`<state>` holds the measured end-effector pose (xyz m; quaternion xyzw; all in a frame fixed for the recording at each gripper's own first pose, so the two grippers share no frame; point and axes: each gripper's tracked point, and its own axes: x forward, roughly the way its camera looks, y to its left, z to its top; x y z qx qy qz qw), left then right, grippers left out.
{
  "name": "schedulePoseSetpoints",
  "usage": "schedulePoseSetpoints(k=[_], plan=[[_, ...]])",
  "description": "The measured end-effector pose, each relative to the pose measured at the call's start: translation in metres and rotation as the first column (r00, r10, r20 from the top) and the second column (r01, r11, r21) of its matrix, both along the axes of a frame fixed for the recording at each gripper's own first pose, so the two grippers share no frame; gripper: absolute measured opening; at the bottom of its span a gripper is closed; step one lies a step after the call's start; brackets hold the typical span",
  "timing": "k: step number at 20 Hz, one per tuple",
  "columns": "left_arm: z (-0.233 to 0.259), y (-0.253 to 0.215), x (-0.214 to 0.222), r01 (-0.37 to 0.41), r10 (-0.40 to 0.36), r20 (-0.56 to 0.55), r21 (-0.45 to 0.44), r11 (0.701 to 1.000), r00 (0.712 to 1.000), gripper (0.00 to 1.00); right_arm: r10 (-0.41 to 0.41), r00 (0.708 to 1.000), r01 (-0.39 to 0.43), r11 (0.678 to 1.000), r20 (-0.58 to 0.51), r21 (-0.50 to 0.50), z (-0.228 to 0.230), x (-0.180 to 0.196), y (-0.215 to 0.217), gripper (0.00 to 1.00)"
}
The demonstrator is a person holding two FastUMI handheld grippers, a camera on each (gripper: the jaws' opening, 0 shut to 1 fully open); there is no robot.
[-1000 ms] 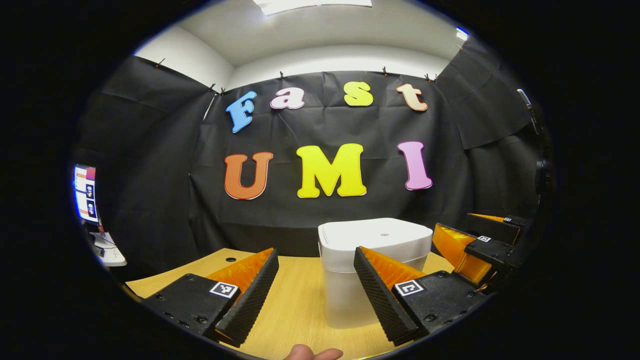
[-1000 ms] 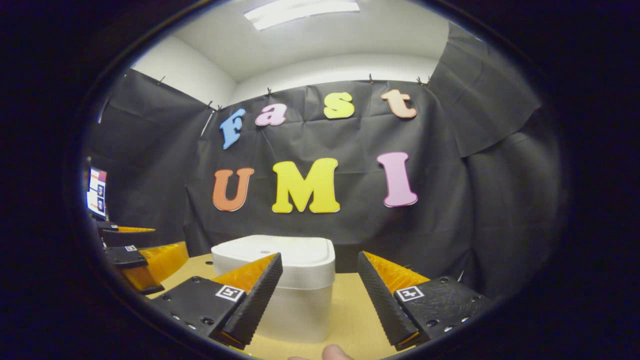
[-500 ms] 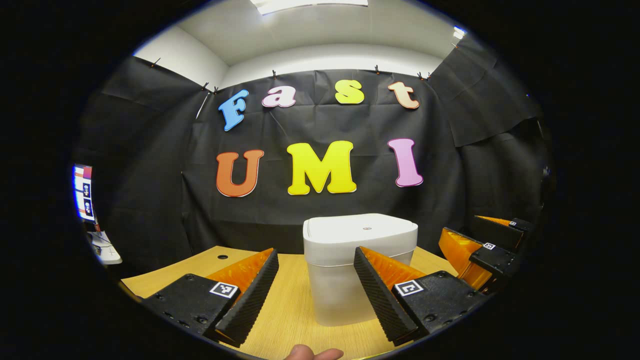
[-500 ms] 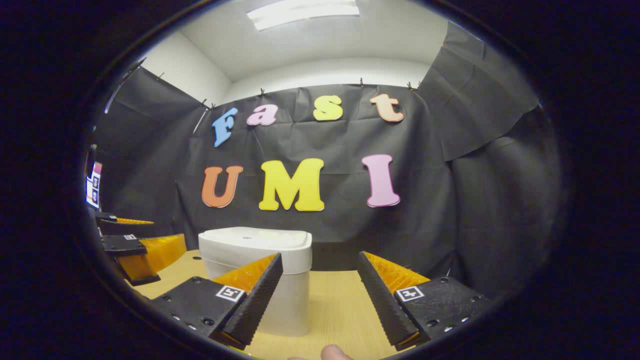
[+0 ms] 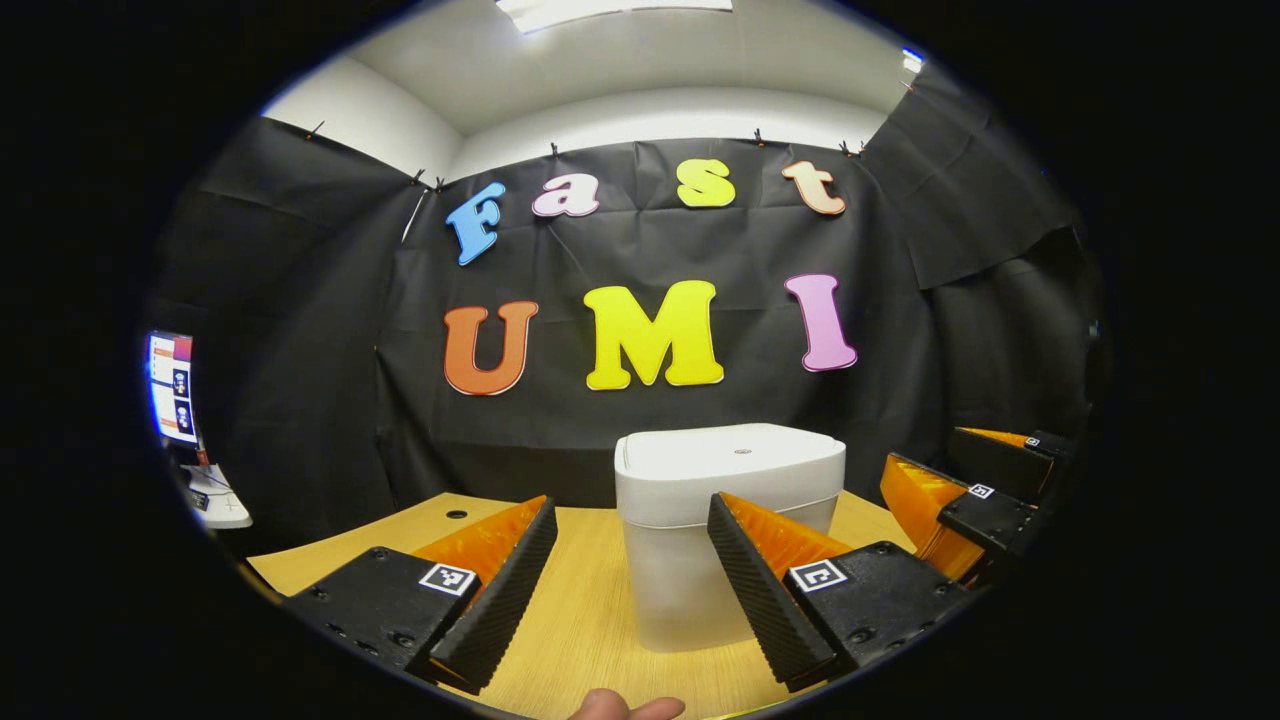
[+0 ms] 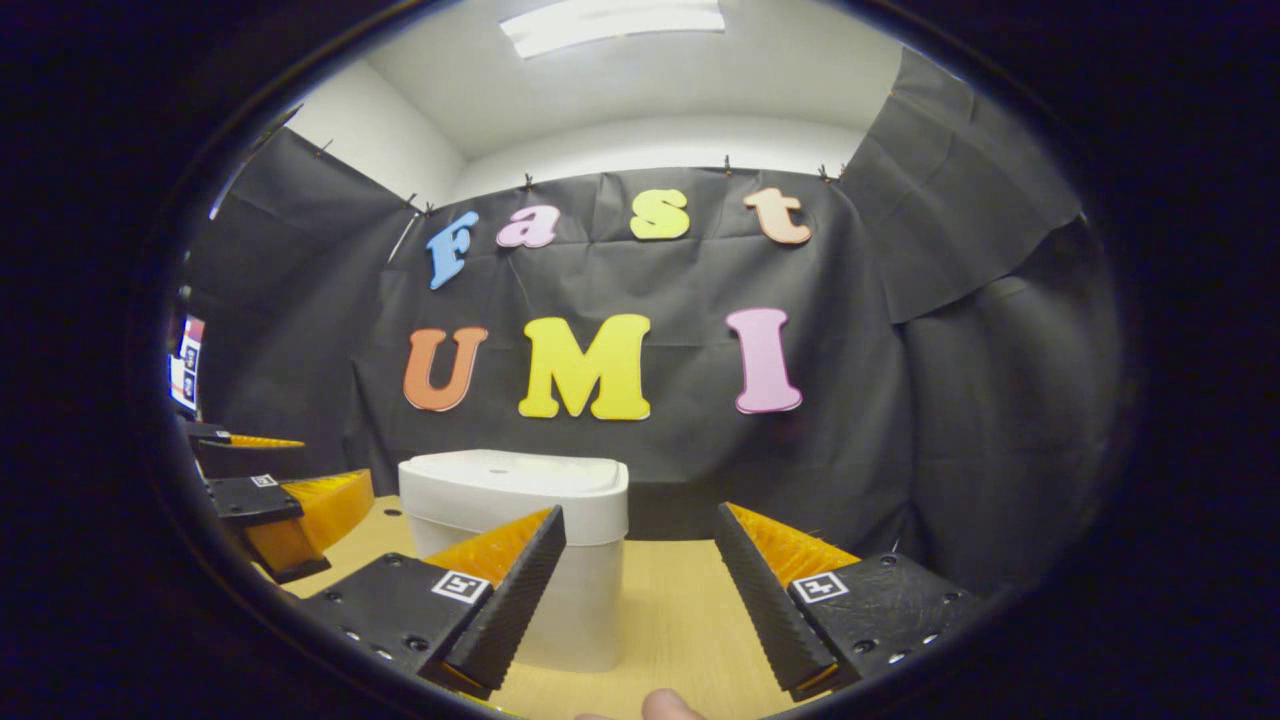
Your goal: Press the lid of the desktop garbage bin to open it, pick up the crumpled paper on the desktop and throw it into the bin, then pick up the pop can on the desktop and drop it into the bin, and finally close the garbage bin lid.
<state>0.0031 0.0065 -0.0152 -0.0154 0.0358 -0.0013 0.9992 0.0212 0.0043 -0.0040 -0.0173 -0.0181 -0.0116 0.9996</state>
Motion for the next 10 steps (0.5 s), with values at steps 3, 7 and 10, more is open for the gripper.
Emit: schedulePoseSetpoints(k=[3, 7, 10], plan=[[0.0007, 0.0055, -0.0011, -0.017, 0.017, -0.001, -0.004, 1.0, 1.0, 0.98, -0.005, 1.0, 0.005, 1.0, 0.007, -0.007, 0.0015, -0.001, 0.0012, 0.94], [0.002, 0.0085, -0.0021, -0.027, 0.027, 0.0, -0.02, 0.999, 1.0, 0.98, 0.003, 1.0, -0.003, 1.0, -0.023, 0.0, -0.0045, -0.0021, 0.0038, 0.94], [0.003, 0.0096, -0.0025, -0.033, 0.033, 0.003, -0.008, 0.999, 0.999, 0.98, -0.002, 1.0, 0.002, 1.0, -0.015, 0.009, -0.0005, -0.0059, 0.0018, 0.94]])
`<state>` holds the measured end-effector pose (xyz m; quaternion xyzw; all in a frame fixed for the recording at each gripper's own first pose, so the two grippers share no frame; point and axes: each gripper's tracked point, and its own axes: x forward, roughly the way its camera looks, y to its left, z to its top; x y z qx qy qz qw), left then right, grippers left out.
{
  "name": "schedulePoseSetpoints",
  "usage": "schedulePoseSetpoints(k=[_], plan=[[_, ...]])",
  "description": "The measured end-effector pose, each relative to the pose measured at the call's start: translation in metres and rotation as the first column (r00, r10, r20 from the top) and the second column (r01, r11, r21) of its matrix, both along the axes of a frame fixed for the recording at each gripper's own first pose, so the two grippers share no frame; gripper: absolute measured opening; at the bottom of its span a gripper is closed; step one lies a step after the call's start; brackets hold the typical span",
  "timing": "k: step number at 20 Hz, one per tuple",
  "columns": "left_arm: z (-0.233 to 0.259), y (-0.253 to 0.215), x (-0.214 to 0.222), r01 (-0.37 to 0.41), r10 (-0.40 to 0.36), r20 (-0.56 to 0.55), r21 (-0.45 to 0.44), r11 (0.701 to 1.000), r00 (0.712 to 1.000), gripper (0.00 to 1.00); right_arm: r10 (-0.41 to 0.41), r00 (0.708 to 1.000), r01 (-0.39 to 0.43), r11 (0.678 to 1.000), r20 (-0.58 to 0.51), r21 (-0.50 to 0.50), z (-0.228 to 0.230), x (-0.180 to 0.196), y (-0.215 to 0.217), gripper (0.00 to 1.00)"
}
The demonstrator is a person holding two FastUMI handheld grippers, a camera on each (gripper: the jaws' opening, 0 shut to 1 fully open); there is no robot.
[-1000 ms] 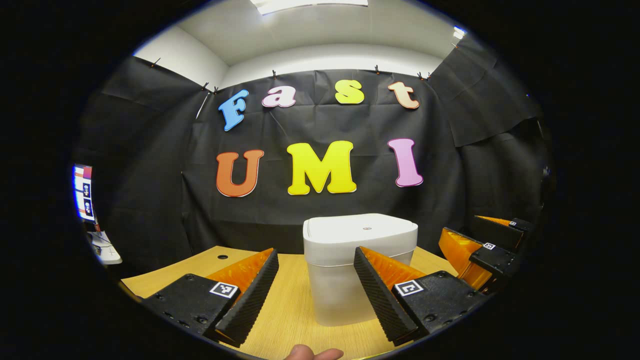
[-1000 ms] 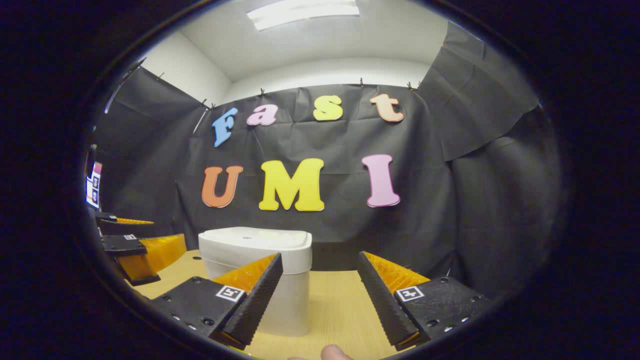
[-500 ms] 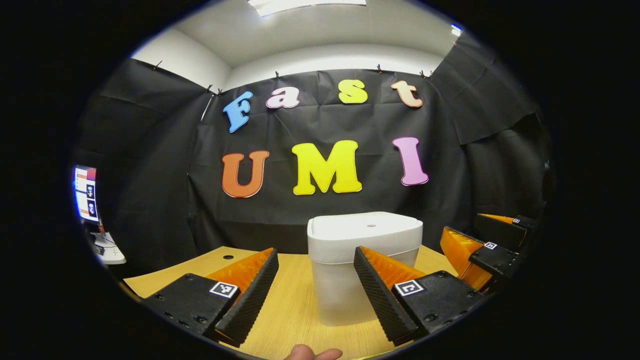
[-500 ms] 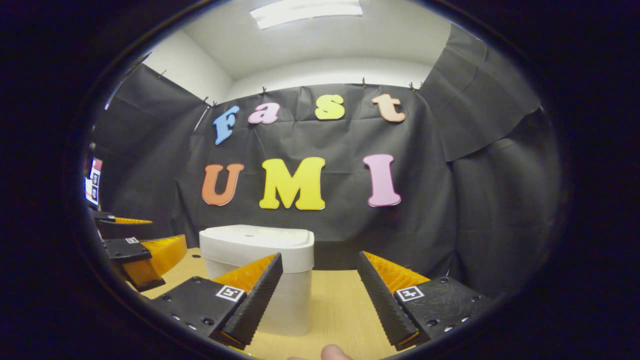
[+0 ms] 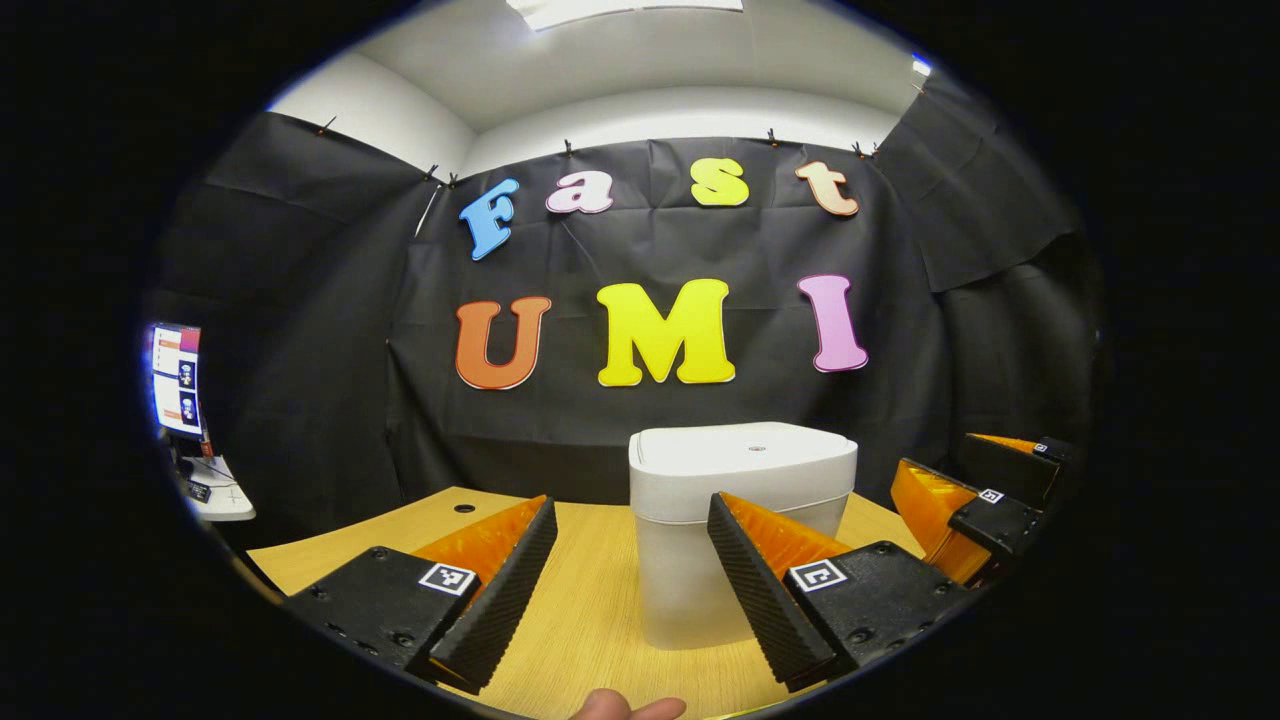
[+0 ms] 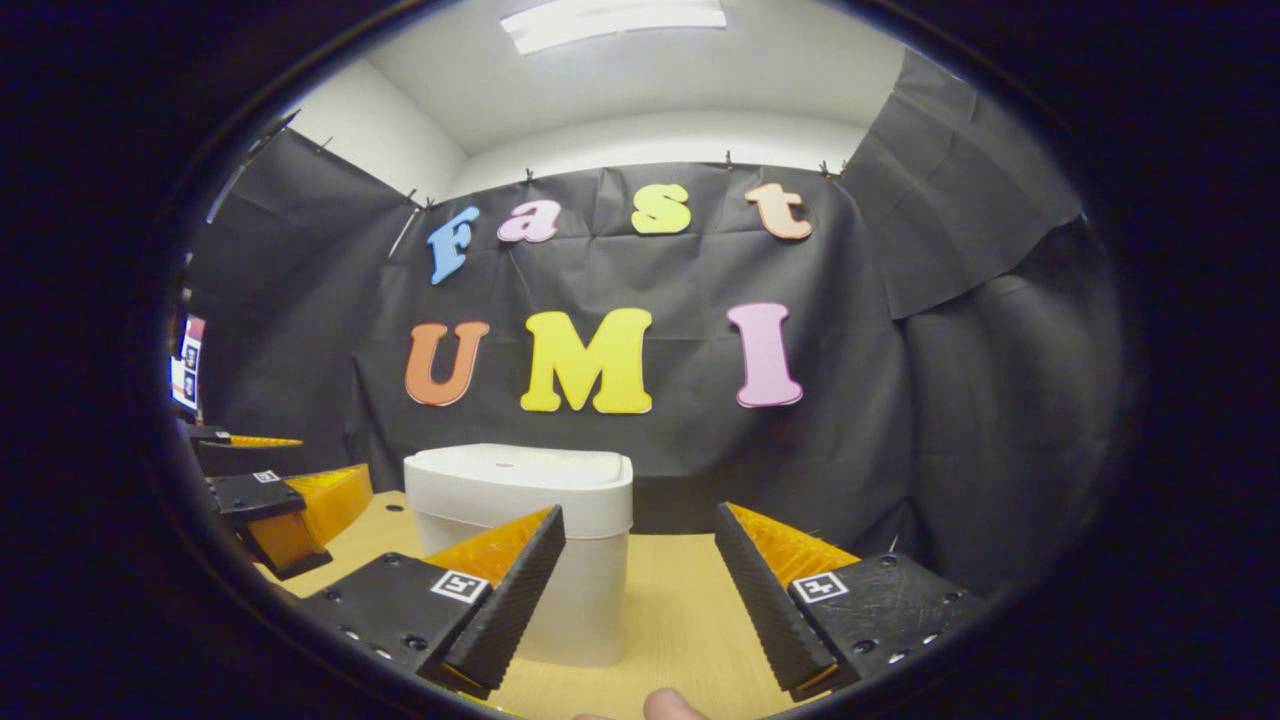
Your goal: Press the lid of the desktop garbage bin to open it, pick up the crumpled paper on the desktop and throw it into the bin, then pick up the pop can on the desktop and drop it into the bin, and finally close the garbage bin lid.
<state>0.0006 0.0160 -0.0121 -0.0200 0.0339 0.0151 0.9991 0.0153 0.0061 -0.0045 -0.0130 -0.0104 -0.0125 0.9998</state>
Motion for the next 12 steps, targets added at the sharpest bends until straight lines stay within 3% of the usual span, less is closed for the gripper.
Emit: schedulePoseSetpoints(k=[12], plan=[[0.0018, -0.0025, -0.0029, -0.002, 0.002, 0.006, 0.0, 1.0, 1.0, 0.98, -0.021, 1.0, 0.021, 1.0, 0.016, 0.008, 0.0048, -0.0041, -0.0075, 0.94]])
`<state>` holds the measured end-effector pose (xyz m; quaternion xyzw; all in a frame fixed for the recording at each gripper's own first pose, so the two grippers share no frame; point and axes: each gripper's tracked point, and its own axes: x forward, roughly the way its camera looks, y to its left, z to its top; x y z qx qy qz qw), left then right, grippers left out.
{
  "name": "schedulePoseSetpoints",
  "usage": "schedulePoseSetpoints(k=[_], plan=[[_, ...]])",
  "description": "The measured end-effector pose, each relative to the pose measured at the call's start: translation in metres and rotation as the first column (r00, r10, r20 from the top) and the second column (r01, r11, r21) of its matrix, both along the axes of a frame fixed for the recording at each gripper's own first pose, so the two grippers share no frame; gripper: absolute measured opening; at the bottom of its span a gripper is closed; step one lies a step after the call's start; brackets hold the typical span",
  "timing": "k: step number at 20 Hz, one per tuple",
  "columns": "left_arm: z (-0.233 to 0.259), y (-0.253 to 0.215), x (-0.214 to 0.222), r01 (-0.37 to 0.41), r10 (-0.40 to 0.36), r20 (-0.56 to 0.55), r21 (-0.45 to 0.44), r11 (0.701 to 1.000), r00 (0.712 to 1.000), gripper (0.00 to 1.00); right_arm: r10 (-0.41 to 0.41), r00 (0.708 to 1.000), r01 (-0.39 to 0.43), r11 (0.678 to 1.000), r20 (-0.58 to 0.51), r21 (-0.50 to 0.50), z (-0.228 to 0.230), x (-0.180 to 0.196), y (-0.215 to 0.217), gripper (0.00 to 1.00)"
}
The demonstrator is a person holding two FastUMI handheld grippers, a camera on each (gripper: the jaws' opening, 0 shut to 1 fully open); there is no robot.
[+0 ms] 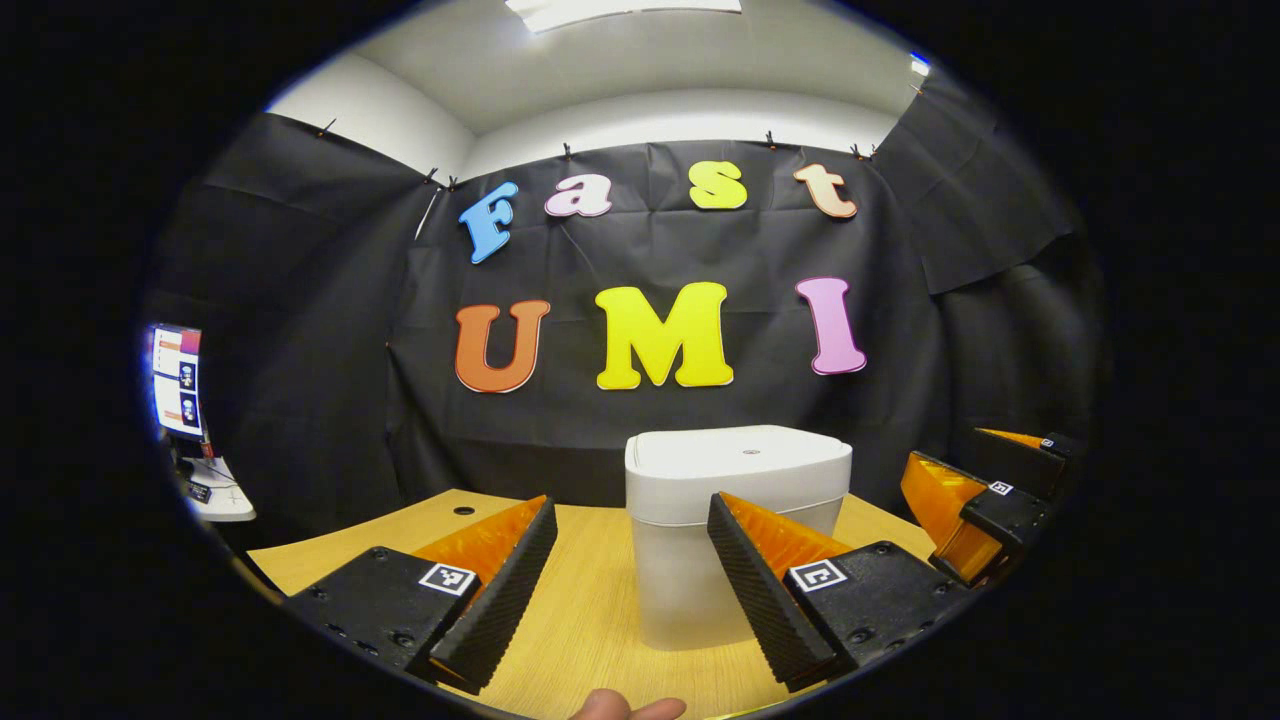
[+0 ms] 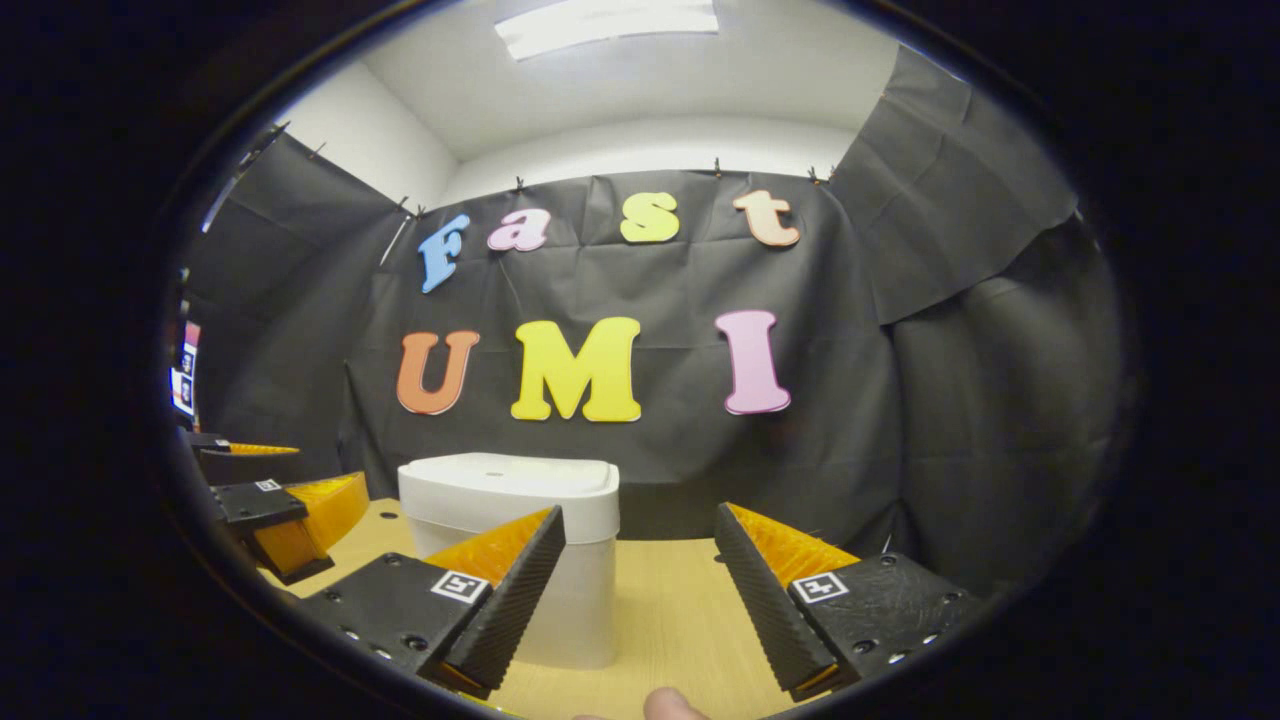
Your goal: Press the lid of the desktop garbage bin to open it, pick up the crumpled paper on the desktop and throw it into the bin, then pick up the pop can on the desktop and drop it into the bin, and finally close the garbage bin lid.
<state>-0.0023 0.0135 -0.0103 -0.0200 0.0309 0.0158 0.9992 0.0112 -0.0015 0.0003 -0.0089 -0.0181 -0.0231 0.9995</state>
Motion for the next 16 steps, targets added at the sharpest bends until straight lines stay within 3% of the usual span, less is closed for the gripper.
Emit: schedulePoseSetpoints(k=[16], plan=[[0.0021, -0.0004, 0.0012, 0.007, -0.007, 0.002, 0.013, 1.0, 1.0, 0.98, 0.0, 1.0, 0.0, 1.0, 0.006, -0.004, 0.0012, -0.0032, 0.0003, 0.94]])
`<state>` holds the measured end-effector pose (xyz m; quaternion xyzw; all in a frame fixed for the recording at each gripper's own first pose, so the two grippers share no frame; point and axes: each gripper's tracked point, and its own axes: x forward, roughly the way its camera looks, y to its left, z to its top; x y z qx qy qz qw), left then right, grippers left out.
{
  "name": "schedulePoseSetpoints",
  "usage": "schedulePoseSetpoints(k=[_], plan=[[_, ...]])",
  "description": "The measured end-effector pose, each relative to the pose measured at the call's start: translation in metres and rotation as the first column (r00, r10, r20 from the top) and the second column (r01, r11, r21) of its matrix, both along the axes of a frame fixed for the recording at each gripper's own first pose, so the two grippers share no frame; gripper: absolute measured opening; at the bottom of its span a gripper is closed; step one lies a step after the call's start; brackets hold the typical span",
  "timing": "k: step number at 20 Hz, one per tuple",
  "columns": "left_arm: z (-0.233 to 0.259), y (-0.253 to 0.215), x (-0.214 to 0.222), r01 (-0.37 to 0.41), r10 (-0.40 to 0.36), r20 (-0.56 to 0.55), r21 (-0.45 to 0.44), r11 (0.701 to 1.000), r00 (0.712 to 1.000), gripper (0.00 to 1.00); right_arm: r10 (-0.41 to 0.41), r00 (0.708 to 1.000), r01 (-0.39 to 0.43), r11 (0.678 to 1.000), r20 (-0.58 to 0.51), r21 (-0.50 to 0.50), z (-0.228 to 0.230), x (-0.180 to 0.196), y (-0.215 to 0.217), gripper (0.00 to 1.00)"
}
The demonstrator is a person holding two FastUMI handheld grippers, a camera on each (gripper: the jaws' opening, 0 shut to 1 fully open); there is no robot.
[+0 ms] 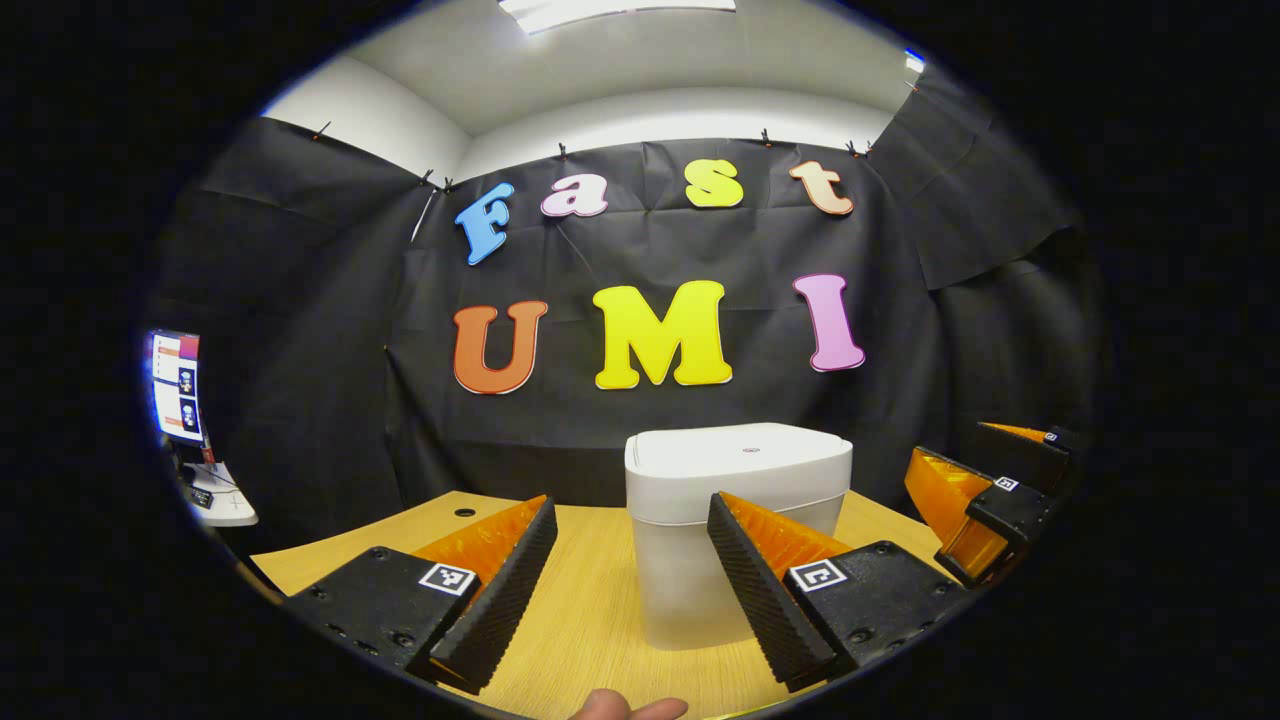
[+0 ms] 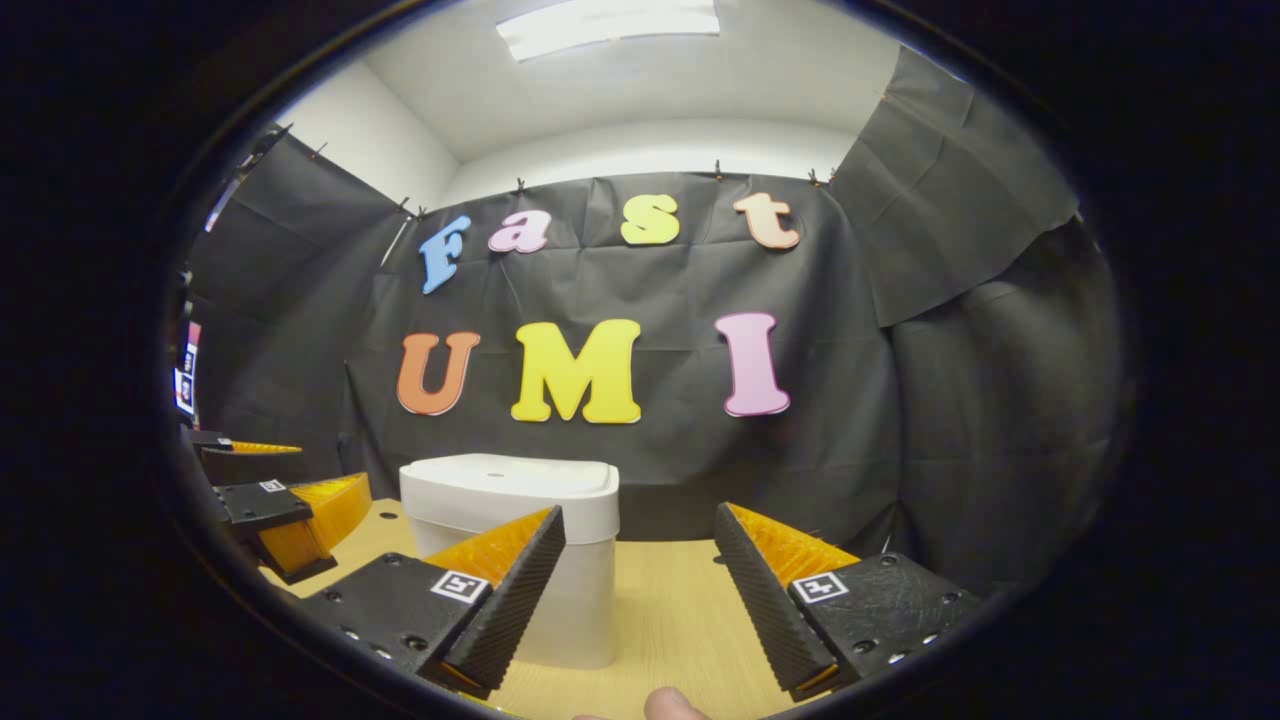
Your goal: Press the lid of the desktop garbage bin to open it, pick up the crumpled paper on the desktop and throw it into the bin, then pick up the pop can on the desktop and drop it into the bin, and finally close the garbage bin lid.
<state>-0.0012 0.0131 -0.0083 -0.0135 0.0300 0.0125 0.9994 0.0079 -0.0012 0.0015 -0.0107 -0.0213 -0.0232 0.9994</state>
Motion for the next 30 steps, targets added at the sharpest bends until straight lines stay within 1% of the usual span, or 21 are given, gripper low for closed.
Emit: schedulePoseSetpoints(k=[8, 30], plan=[[0.0004, -0.0051, 0.0002, 0.01, -0.01, 0.001, 0.001, 1.0, 1.0, 0.97, 0.005, 1.0, -0.005, 1.0, 0.0, 0.004, -0.0003, 0.0004, -0.0002, 0.94], [-0.0002, -0.0034, -0.0017, 0.003, -0.003, -0.005, -0.005, 1.0, 1.0, 0.97, 0.014, 1.0, -0.014, 1.0, -0.003, 0.008, 0.0, -0.0033, 0.001, 0.94]])
